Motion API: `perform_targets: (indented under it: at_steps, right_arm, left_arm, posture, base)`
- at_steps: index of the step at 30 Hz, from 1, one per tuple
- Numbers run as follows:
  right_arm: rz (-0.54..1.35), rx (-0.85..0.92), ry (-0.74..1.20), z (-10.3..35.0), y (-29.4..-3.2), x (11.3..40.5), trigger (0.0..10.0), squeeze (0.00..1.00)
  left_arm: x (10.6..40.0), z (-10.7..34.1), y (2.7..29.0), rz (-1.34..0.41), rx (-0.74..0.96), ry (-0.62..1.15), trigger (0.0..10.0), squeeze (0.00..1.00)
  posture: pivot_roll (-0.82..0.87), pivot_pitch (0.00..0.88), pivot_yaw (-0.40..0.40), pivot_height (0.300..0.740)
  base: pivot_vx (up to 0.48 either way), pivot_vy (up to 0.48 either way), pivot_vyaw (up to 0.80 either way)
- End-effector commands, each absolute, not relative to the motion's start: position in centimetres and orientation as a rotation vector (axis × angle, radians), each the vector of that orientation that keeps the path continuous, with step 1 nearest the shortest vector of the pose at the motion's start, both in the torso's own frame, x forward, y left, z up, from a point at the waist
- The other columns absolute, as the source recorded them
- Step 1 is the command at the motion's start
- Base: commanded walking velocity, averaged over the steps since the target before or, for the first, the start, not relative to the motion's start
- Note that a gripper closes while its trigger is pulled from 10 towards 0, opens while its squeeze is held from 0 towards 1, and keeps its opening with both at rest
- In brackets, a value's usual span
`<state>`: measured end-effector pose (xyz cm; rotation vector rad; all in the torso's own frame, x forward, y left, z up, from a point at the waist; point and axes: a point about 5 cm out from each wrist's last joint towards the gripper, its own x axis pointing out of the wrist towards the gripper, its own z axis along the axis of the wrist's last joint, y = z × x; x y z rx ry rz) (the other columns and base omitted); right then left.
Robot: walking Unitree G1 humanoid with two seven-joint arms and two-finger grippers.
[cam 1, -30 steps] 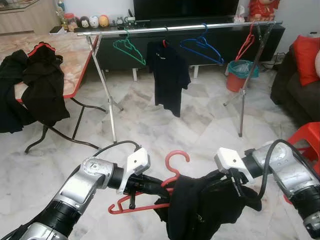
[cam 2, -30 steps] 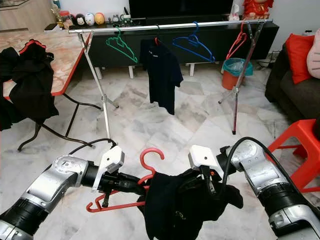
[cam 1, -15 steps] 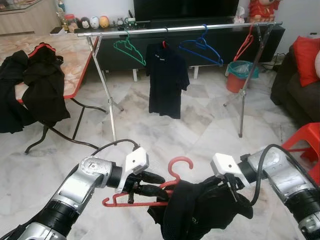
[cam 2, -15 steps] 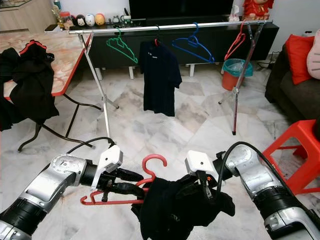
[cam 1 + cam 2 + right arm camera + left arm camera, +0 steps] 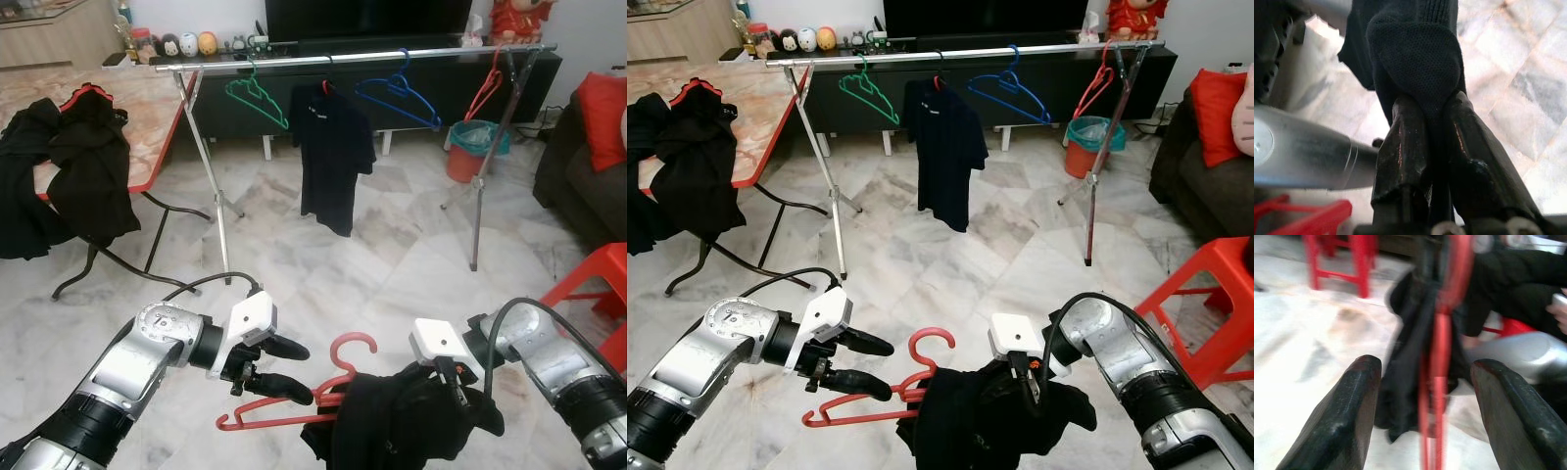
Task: Hang hanger
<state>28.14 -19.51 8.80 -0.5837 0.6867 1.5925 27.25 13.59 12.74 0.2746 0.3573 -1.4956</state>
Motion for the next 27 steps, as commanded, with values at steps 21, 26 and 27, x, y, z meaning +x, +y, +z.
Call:
perform_targets:
  at_steps: [21,26,27]
  right_arm:
    - [1.261,-0.708,0.533,12.6,-22.6,32.0,0.0,0.00]
    - [1.184,-0.669,0.468,13.0,-22.6,32.5,0.0,0.00]
    - [1.191,-0.651,0.456,12.9,-22.3,32.5,0.0,0.00]
  left_arm:
    - [33.6,9.1,26.7,0.046,0.327,0.396,10.0,0.00]
    - [32.6,6.7,26.0,0.103,0.295,0.480,10.0,0.00]
    - [32.3,6.1,25.7,0.089,0.296,0.510,10.0,0.00]
  posture:
    - [-0.05,0.015,0.013,0.740]
    - [-0.05,0.016,0.014,0.740]
    - [-0.05,0.017,0.017,0.740]
  base:
    - [0.000,0.000,0.00]
    - [0.000,0.000,0.00]
    - [0.000,0.000,0.00]
